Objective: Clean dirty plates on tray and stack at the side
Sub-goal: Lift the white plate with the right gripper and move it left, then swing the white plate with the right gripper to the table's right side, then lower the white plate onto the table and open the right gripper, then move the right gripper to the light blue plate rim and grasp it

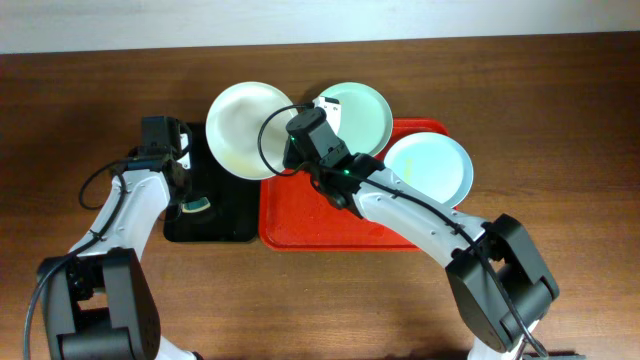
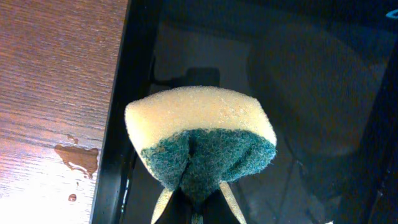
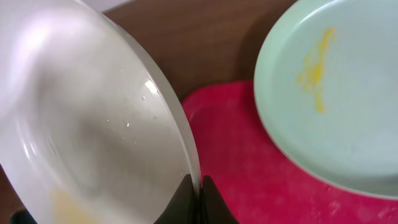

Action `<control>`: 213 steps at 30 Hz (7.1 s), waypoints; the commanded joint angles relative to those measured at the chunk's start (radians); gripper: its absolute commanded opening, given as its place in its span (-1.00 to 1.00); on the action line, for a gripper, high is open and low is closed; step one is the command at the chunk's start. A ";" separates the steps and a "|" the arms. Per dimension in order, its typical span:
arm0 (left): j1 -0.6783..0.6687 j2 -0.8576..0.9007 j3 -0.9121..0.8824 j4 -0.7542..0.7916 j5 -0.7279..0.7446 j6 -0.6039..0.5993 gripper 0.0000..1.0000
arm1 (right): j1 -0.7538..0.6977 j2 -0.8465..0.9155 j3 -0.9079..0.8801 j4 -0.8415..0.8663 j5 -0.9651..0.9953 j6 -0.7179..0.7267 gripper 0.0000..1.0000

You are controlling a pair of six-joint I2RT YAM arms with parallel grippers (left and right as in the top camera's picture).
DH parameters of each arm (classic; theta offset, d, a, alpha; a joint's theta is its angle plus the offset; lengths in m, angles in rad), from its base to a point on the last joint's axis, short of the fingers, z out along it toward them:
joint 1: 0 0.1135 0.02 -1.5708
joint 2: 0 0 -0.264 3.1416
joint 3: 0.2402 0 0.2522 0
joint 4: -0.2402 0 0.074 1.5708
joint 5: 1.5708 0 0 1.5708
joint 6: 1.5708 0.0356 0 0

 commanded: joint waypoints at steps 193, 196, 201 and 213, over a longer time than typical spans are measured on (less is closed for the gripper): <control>-0.002 -0.005 -0.009 0.002 0.052 0.021 -0.99 | -0.752 0.064 0.017 -0.811 -0.309 -0.569 -0.50; -0.002 -0.005 -0.009 0.002 0.052 0.021 -0.99 | -0.752 0.064 -0.016 -0.770 -0.309 -0.569 -0.60; -0.002 -0.005 -0.009 0.002 0.052 0.021 -0.99 | -0.752 0.055 0.006 -0.800 -0.310 -0.569 -0.92; -0.002 -0.005 -0.009 0.002 0.052 0.021 -0.99 | -0.697 0.017 0.050 -0.986 -0.477 -0.568 -0.92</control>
